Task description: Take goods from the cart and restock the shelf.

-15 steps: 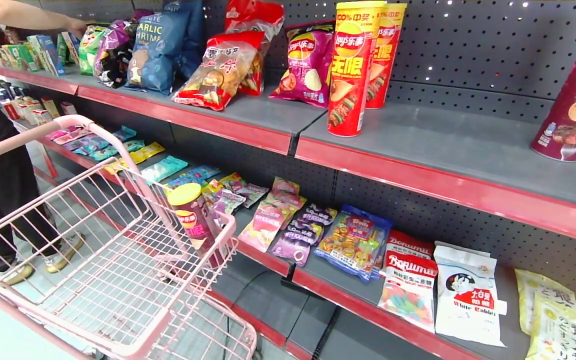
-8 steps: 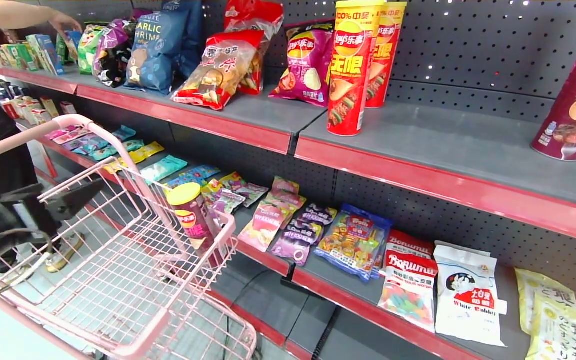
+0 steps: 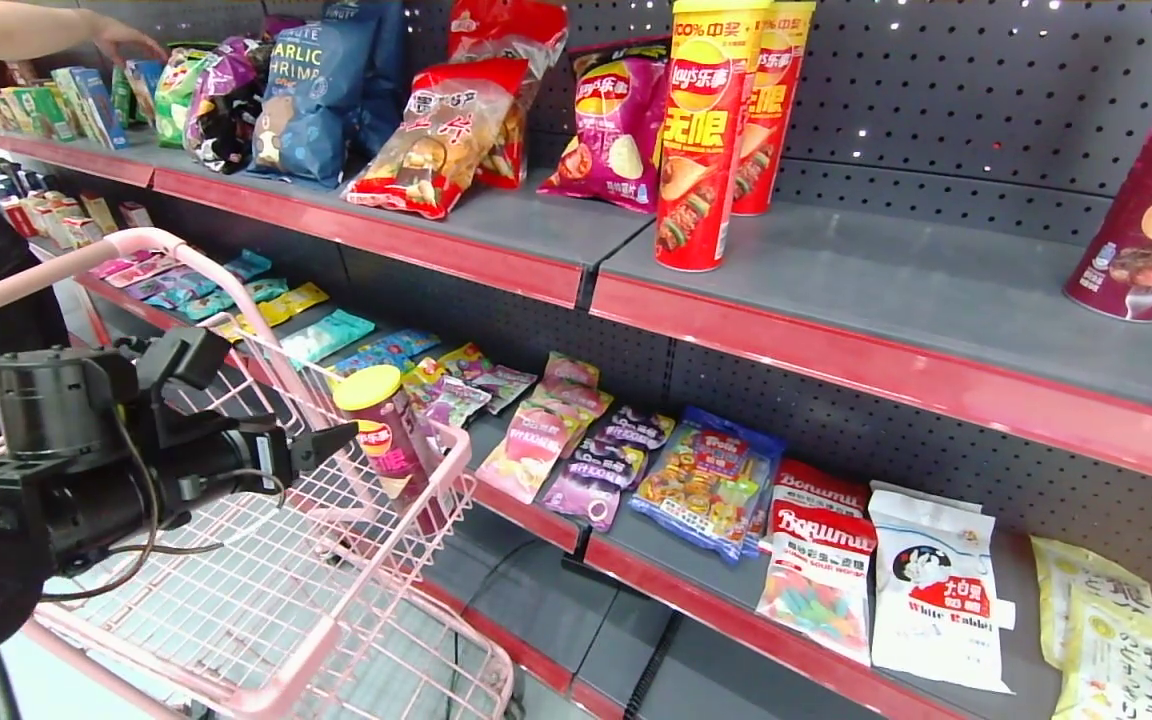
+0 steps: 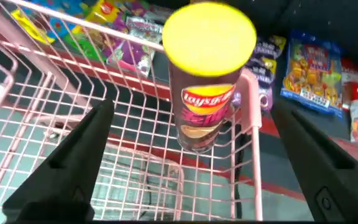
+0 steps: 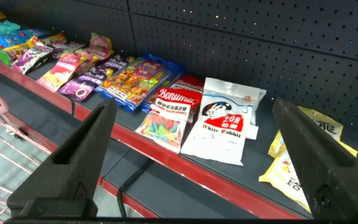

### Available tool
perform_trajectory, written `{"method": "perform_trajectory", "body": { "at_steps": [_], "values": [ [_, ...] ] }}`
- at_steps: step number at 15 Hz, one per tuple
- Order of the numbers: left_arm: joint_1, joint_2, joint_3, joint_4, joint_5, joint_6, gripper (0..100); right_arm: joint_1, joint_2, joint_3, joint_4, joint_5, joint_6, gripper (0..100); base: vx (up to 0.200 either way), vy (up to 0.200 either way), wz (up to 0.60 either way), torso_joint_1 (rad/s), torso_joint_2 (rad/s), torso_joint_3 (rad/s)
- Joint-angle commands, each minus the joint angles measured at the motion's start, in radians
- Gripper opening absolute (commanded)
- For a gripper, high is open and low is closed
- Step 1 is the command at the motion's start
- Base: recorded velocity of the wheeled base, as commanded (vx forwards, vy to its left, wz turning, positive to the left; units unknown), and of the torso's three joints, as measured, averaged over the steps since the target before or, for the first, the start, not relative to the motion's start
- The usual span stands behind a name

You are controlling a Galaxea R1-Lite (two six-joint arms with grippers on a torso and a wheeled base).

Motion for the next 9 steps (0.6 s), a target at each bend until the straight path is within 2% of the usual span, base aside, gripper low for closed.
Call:
{"method": "perform_trajectory", "body": {
  "at_steps": [1,6,9],
  "values": [
    [-0.009,0.081,-0.001,-0.018,-0.001,0.013,100,0.0,0.001,0.0,0.0,0.0,0.0,100,0.0,0.0,0.0,0.0,0.0,0.0],
    [-0.043,0.235,-0.034,-0.202,-0.005,0.024,100,0.0,0.001,0.0,0.0,0.0,-0.002,100,0.0,0.0,0.0,0.0,0.0,0.0],
    [-0.058,0.266,-0.054,-0.232,-0.016,0.025,100,0.0,0.001,-0.002,0.0,0.0,-0.002,100,0.0,0.0,0.0,0.0,0.0,0.0]
  ]
}}
